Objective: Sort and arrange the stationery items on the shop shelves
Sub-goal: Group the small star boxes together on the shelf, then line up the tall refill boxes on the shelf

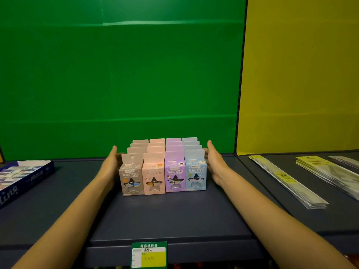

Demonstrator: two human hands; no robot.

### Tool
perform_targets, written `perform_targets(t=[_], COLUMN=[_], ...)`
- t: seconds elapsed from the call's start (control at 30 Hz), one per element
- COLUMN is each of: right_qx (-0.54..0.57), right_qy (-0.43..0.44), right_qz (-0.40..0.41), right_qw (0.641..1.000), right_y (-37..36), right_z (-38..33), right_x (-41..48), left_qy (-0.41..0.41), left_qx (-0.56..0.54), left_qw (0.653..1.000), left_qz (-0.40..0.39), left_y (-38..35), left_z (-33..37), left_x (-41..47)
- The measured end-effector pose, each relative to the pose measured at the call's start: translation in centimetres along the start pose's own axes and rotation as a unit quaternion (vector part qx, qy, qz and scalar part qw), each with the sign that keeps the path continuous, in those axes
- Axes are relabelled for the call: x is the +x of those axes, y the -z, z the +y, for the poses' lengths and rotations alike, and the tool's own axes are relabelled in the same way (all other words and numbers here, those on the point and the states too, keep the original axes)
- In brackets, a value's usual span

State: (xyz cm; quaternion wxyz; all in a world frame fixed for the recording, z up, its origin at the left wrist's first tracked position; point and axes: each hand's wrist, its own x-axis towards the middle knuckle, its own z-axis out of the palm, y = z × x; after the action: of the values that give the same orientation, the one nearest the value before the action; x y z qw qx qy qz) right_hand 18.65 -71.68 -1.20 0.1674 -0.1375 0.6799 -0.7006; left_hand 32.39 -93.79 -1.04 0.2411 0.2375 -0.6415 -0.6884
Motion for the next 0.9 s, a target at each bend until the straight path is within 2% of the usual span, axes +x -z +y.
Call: perform_targets(t=[0.1, 0.17, 0.27, 0.33, 0.43, 0.5, 0.67, 0.9], right_qx=[-0.054, -0.108, -0.233, -0.321, -0.429, -0.467, -0.515, -0.546], right_qy=[0.077, 0.142, 0.222, 0.258, 0.281, 0.263, 0.204, 0.150], right_qz=[0.052, 0.069, 0.106, 0.136, 0.184, 0.207, 0.240, 0.279], right_qw=[0.994, 0.981, 0.941, 0.901, 0.838, 0.819, 0.797, 0.775], right_y=[2.5, 5.2, 10.2, 14.3, 20.4, 24.5, 34.7, 46.0], right_z=[-1.9, -3.3, -4.9, -5.1, -5.0, -4.7, -3.7, -2.3], right_x=[-1.5, -2.8, -5.8, -8.1, -11.9, -14.4, -20.9, -28.1], left_qy=[-0.117, -0.208, -0.339, -0.393, -0.407, -0.416, -0.429, -0.463], left_qx=[0.107, 0.172, 0.304, 0.373, 0.408, 0.432, 0.468, 0.482], left_qw=[0.985, 0.958, 0.882, 0.831, 0.812, 0.797, 0.773, 0.742], left_qz=[0.073, 0.096, 0.118, 0.126, 0.097, 0.076, 0.003, -0.049], left_y=[1.8, 2.7, 2.5, 1.1, -3.0, -6.7, -16.4, -28.3], left_z=[1.4, 2.5, 4.2, 5.2, 5.9, 5.8, 4.2, 0.9], left_x=[-0.9, -2.0, -4.4, -6.4, -10.0, -12.5, -17.1, -23.0])
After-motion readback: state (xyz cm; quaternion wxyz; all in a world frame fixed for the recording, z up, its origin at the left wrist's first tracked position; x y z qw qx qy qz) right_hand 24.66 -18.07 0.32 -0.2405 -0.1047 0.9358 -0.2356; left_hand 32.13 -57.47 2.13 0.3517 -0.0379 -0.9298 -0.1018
